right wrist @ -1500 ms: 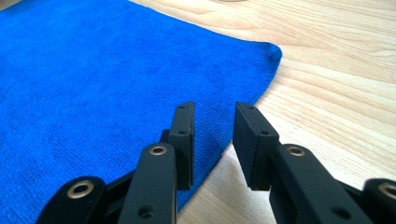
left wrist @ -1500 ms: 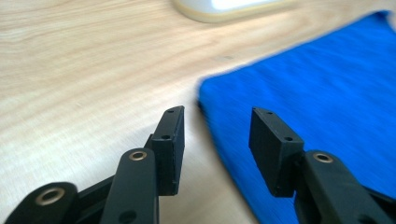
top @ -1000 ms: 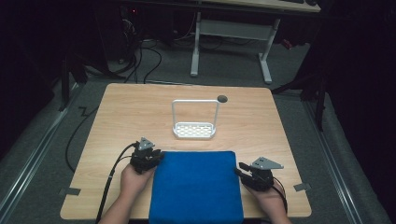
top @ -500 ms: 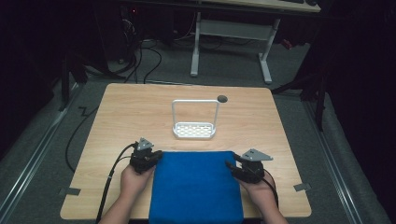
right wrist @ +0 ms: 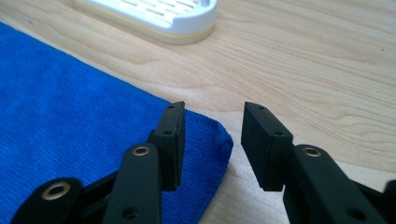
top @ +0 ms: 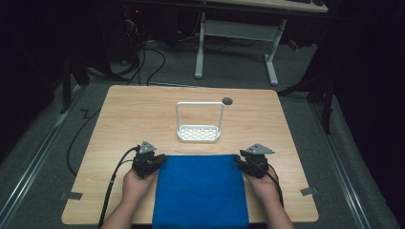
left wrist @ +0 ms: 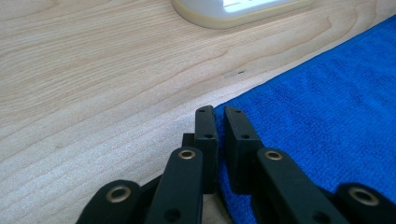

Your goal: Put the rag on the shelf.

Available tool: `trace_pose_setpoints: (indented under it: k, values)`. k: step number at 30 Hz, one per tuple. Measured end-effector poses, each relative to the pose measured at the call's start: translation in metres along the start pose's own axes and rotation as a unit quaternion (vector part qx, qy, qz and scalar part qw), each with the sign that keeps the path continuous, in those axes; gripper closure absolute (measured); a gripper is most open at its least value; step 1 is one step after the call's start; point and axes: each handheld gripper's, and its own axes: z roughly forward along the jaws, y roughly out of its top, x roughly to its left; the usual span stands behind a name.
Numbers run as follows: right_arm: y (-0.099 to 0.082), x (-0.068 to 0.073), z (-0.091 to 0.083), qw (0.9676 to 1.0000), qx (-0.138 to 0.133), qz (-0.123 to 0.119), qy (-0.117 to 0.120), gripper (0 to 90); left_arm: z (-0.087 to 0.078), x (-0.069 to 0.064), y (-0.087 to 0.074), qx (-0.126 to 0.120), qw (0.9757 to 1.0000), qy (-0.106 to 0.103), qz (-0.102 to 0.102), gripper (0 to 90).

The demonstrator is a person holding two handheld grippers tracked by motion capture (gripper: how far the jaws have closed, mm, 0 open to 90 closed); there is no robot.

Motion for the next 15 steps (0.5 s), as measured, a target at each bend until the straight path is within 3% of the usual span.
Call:
trace_pose_setpoints:
  k: [7, 11, 15]
  values:
    - [-0.003, -0.004, 0.010, 0.9999, 0.016, 0.004, 0.002, 60.7, 0.000, 0.001, 0.000, 0.000, 1.0000, -0.002, -0.003, 84.1]
    - [-0.003, -0.011, 0.016, 0.9993, 0.024, 0.027, 0.010, 60.4, 0.000, 0.000, 0.000, -0.001, 1.0000, -0.002, -0.002, 83.6]
    - [-0.003, -0.007, 0.016, 0.9995, 0.024, 0.017, 0.012, 61.9, 0.000, 0.000, 0.000, -0.001, 1.0000, -0.002, -0.002, 83.6]
